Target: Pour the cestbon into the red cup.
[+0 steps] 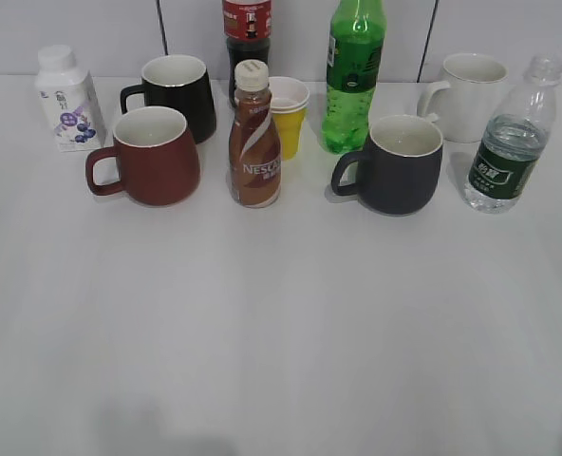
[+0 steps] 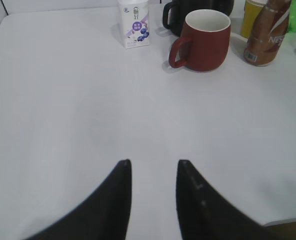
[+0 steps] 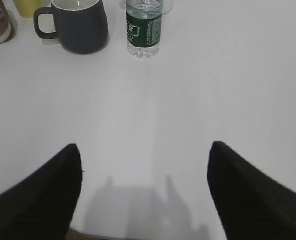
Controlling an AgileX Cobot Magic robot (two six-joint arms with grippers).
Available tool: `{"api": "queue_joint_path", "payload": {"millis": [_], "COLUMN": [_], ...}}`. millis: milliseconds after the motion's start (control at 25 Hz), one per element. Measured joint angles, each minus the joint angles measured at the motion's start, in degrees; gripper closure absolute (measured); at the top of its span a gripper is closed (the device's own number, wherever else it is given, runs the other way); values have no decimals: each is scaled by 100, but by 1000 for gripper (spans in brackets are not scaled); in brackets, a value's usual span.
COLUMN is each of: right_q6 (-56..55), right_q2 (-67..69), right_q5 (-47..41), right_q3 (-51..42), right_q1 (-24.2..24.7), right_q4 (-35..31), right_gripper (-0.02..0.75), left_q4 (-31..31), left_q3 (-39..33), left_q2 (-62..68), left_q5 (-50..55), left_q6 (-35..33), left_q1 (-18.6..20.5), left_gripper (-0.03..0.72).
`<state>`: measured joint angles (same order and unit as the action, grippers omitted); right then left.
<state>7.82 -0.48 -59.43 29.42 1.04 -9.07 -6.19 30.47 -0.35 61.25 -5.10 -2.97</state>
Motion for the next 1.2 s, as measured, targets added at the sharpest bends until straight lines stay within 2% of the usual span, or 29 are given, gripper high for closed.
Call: {"api": "queue_joint_path", "payload": {"millis": [1200], "right_q6": [0], "right_q2": [0], "right_q5": [11], "right_q3": [0], "right_q1": [0], "right_q4": [-86], "right_gripper": [151], "left_q4": [0], "left_q3": [49], "left_q2": [0], "left_q5": [-185], "left_q6": [0], "left_q1": [-18], "left_gripper": [453]}}
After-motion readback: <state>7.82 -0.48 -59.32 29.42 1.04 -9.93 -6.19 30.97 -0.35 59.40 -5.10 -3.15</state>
